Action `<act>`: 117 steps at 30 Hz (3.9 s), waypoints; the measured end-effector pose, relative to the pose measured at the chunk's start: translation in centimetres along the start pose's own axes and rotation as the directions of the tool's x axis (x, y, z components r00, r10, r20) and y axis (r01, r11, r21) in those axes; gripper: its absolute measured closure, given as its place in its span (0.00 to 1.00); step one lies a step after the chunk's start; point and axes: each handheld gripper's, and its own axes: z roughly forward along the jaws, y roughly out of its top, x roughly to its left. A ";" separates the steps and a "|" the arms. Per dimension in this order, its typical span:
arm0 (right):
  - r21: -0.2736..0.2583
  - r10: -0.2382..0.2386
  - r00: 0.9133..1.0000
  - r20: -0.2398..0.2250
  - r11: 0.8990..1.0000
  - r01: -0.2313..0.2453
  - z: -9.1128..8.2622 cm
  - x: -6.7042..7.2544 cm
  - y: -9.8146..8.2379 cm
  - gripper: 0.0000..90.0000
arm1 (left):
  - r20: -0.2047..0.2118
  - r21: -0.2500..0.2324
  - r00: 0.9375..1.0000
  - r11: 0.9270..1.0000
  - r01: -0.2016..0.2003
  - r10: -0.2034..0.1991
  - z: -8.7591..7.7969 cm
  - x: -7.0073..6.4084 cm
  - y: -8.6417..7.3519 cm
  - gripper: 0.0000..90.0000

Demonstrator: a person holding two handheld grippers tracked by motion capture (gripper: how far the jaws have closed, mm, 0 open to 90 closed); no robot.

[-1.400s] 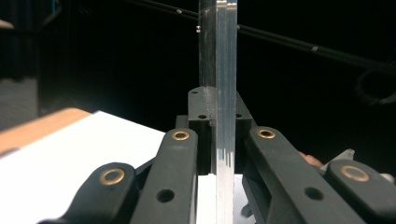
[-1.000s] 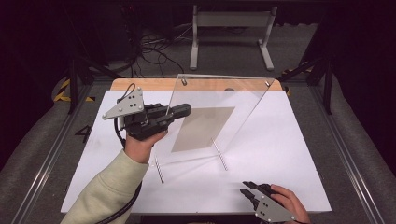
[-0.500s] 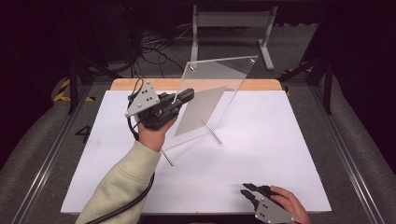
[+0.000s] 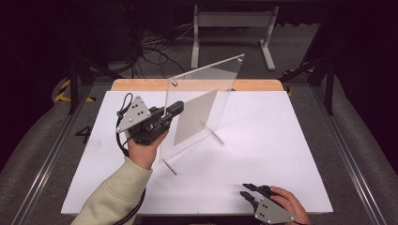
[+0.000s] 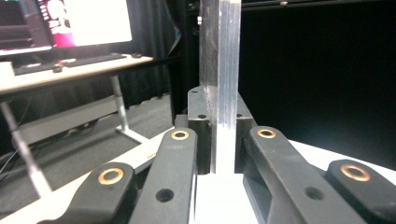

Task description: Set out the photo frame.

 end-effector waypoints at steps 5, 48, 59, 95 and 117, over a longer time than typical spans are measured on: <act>-0.007 0.022 1.000 -0.004 1.000 -0.022 0.3 -0.1 -0.1 0.74 | -0.018 0.039 1.000 0.999 -0.016 0.016 -1.1 -1.2 -0.5 0.95; -0.047 0.186 0.979 -0.079 0.981 -0.191 2.5 -1.0 -0.2 0.62 | 0.113 0.190 0.990 0.976 -0.107 0.086 -9.6 -1.2 -5.7 0.74; -0.053 0.207 0.974 -0.089 0.976 -0.212 2.6 -1.2 -0.3 0.62 | 0.035 0.517 0.999 0.855 -0.041 0.027 -6.8 1.8 -10.9 1.00; -0.085 0.264 0.961 -0.087 0.959 -0.271 1.5 -1.9 -0.4 0.62 | 0.355 0.716 0.918 0.683 -0.146 -0.176 -1.7 -3.1 -15.1 1.00; -0.118 0.367 0.918 -0.151 0.915 -0.385 -0.1 -1.4 -0.6 0.62 | 0.510 0.687 0.829 0.688 -0.232 -0.229 2.8 -8.0 -15.5 1.00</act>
